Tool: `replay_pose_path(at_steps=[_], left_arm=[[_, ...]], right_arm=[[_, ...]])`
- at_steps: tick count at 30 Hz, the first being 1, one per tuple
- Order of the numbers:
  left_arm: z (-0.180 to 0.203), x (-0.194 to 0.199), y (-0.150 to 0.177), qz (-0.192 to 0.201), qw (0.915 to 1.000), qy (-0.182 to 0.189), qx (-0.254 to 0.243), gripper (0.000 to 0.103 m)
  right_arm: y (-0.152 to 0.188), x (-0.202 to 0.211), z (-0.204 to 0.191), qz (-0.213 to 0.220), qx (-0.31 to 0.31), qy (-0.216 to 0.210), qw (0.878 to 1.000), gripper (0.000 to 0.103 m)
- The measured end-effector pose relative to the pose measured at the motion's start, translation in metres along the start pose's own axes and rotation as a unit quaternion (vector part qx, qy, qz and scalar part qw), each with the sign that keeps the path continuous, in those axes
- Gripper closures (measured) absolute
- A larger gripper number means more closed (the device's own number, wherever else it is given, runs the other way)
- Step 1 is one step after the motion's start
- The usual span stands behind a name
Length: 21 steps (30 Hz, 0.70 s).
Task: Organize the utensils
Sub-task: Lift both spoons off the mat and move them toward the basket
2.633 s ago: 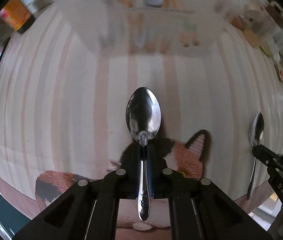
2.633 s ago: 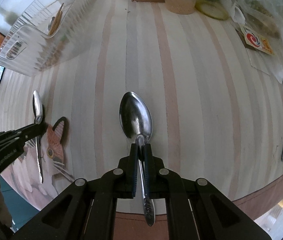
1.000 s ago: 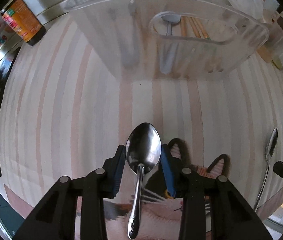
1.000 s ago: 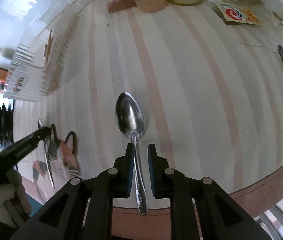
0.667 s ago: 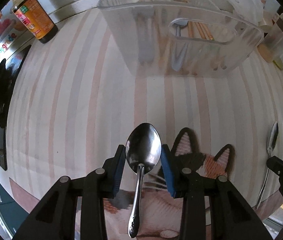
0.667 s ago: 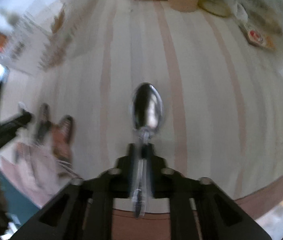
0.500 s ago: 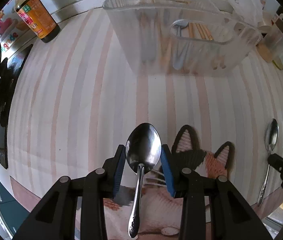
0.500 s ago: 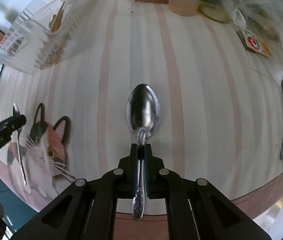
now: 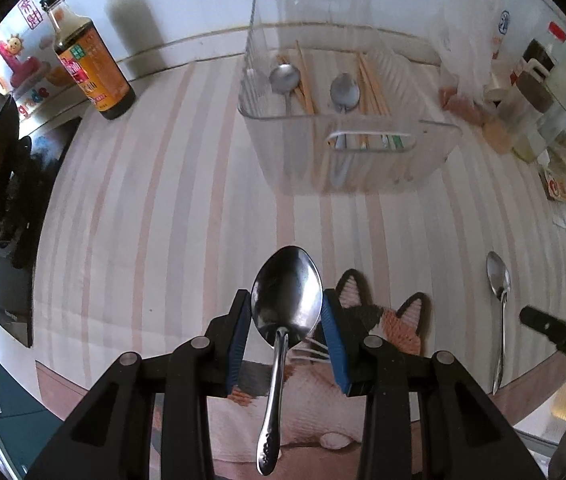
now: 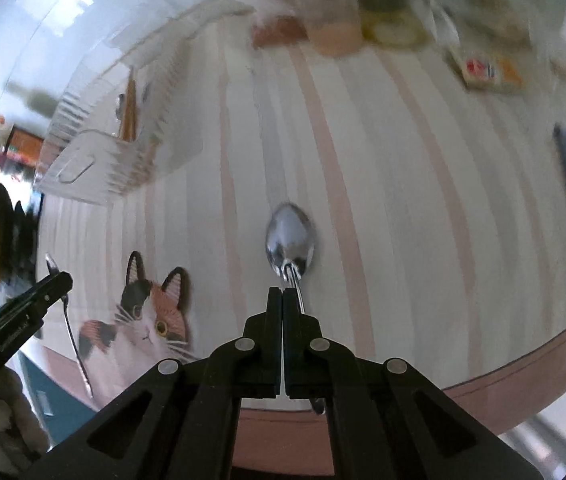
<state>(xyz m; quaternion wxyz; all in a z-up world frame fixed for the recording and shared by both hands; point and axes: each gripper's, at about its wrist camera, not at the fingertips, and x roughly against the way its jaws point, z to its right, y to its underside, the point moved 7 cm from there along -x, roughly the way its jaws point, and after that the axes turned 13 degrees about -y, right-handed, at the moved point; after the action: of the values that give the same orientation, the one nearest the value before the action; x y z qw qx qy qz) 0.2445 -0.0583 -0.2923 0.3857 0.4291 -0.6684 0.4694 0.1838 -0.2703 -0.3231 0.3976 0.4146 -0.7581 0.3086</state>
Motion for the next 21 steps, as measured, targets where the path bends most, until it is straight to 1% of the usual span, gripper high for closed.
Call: replay_pose_path(at_steps=[2,3,4,6,8,9,10,11,12,14,16,21], left_arm=[[-0.002,-0.003,0.0,0.0,1.0,-0.004,0.002,0.071],[-0.003,-0.006,0.001,-0.002,1.0,-0.004,0.003,0.071],[-0.003,-0.006,0.002,-0.003,1.0,-0.005,0.004,0.071],[-0.004,-0.01,0.005,-0.007,0.9999,-0.007,0.007,0.071],[-0.004,-0.013,0.008,-0.011,0.9999,-0.009,0.008,0.071],[-0.004,-0.014,0.009,-0.012,0.9998,-0.01,0.009,0.071],[-0.005,-0.014,0.01,-0.012,0.9998,-0.01,0.01,0.071],[-0.005,-0.013,0.01,-0.011,0.9998,-0.011,0.01,0.071],[-0.006,-0.012,0.011,-0.008,0.9998,-0.013,0.011,0.071],[-0.009,-0.01,0.01,-0.005,0.9998,-0.016,0.014,0.071],[-0.012,-0.006,0.01,-0.001,0.9997,-0.019,0.017,0.071],[-0.02,0.003,0.008,0.007,0.9994,-0.018,0.03,0.071]], right_arm=[[0.002,-0.004,0.009,-0.015,-0.009,0.001,1.0,0.094],[0.005,-0.005,0.01,-0.024,-0.006,0.006,1.0,0.082],[0.008,-0.007,0.012,-0.026,-0.003,0.009,1.0,0.077],[0.011,-0.011,0.015,-0.032,0.012,0.018,0.999,0.076],[0.012,-0.023,0.017,-0.039,0.031,0.038,0.998,0.076],[0.011,-0.024,0.014,-0.026,0.05,0.052,0.997,0.084],[0.01,-0.024,0.011,-0.019,0.064,0.067,0.996,0.096],[0.01,-0.024,0.009,-0.023,0.073,0.085,0.993,0.097],[0.01,-0.019,0.006,-0.016,0.079,0.099,0.992,0.097],[0.01,-0.014,0.0,-0.013,0.083,0.11,0.99,0.097],[0.012,-0.012,-0.012,-0.007,0.089,0.109,0.99,0.101],[0.012,0.012,-0.038,0.007,0.101,0.093,0.991,0.101]])
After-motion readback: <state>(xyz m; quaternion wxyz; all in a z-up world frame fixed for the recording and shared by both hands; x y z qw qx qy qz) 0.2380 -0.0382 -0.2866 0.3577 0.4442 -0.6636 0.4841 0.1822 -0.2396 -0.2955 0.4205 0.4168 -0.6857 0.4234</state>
